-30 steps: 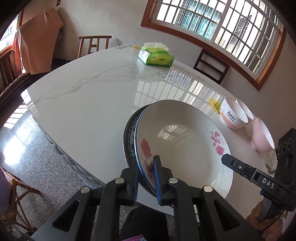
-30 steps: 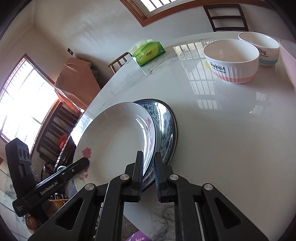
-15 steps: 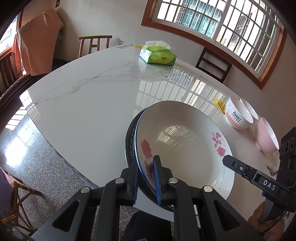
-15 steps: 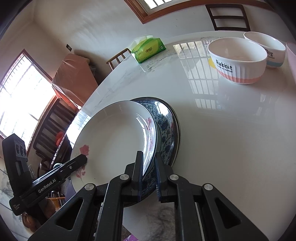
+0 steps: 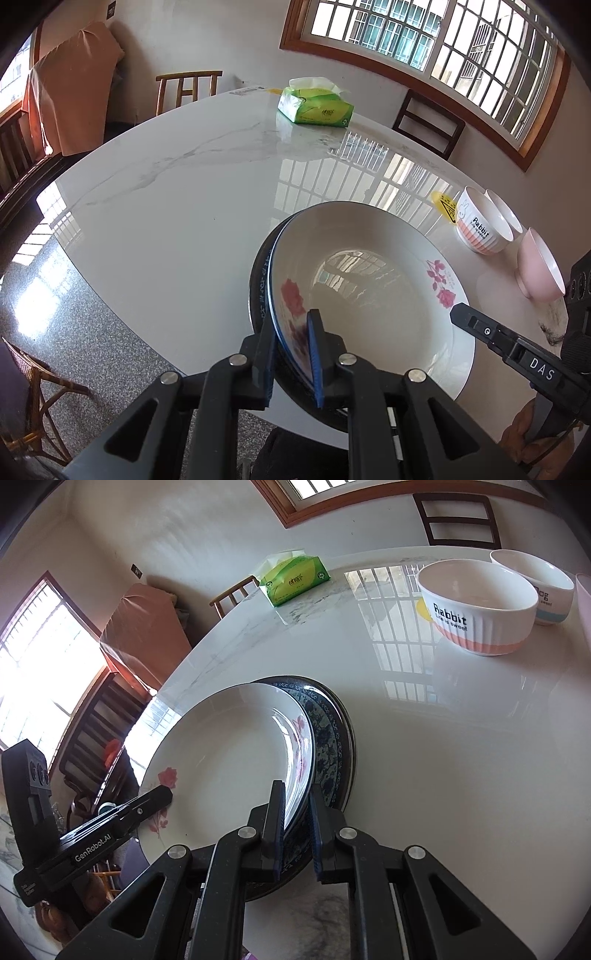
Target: Organize plates and bowls
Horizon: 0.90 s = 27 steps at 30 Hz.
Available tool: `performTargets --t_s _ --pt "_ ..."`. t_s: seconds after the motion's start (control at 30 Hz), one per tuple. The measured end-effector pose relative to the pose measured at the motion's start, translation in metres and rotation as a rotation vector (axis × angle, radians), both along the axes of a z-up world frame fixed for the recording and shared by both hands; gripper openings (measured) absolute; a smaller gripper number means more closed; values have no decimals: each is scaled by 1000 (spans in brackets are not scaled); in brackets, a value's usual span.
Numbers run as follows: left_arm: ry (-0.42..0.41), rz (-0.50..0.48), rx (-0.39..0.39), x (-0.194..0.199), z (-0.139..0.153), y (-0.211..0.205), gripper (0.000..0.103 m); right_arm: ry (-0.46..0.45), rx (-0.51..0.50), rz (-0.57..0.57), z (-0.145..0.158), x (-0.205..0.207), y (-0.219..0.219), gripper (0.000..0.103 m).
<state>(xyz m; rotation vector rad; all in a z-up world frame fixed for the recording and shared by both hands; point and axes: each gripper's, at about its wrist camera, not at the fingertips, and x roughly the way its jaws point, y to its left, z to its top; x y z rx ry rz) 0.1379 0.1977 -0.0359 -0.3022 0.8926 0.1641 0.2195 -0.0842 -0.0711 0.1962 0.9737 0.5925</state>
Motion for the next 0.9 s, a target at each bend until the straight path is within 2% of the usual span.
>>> performTargets --t_s 0.27,0.37,0.4,0.5,0.57,0.73,0.8,0.9 --pt "-33 11 56 0 3 -2 18 -89 -74 -13 7 -3 5 14" --pt "-83 38 110 -7 14 -2 32 -153 -100 -20 17 -7 6 15" --pt "-105 38 115 -11 18 -2 35 -162 -93 -26 20 -8 4 15" --pt "-137 11 128 -18 28 -10 36 -173 -57 -48 26 -10 -4 16" --pt "-152 -25 105 -24 31 -22 36 -182 -21 -72 30 -18 -14 18" --pt "-153 -142 90 -41 27 -73 36 -168 56 -127 29 -63 -48 43" --pt "-150 -208 66 -50 21 -96 36 -162 64 -156 26 -89 -66 45" --pt "-137 -301 26 -65 10 -130 36 -132 47 -195 18 -126 -91 58"
